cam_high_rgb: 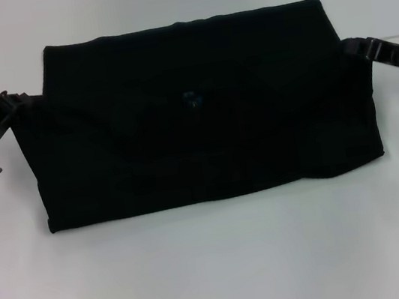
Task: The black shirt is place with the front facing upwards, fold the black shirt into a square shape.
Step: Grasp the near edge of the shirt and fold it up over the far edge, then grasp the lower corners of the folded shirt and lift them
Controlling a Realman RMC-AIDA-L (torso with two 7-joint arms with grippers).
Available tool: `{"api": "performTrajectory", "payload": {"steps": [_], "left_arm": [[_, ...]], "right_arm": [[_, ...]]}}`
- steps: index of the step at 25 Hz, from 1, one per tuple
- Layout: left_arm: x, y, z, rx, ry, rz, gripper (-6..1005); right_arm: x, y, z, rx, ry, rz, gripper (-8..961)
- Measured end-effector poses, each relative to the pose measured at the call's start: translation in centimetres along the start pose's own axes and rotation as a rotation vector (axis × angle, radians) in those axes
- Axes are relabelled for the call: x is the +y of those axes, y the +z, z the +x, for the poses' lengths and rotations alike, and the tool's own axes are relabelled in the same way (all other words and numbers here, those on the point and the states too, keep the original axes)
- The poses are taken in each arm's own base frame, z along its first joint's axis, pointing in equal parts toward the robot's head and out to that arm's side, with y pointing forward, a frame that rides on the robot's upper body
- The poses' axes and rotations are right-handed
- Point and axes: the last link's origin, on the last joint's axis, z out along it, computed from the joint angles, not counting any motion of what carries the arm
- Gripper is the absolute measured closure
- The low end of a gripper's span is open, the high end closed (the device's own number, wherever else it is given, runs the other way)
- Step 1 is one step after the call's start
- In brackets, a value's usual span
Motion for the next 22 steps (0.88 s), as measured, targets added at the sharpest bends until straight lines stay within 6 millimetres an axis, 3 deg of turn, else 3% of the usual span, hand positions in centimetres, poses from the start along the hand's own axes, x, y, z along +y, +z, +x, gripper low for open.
{"api": "performTrajectory", "payload": {"steps": [9,17,20,22], "left_arm": [[0.8,2.0,-1.8,0.020,0.094,0.064,928],[0.6,1.8,-2.5,0.047,0.068,0.052,924],[-0.6,0.8,-2.7,0.061,-0.001,0.060,796],[-1.3,-0.1,-2.8,0.070,-0.038,0.042,710]], "right_arm": [[-0.5,1.0,1.1,0.020,-0.031,0.092,929],[-1.4,0.0,1.1,-0.044,0.043,0.090,650],[-2.0,-1.1,1.2,-0.090,0.115,0.069,506],[-2.3,-1.9,1.4,-0.122,0.161,0.039,459]]}}
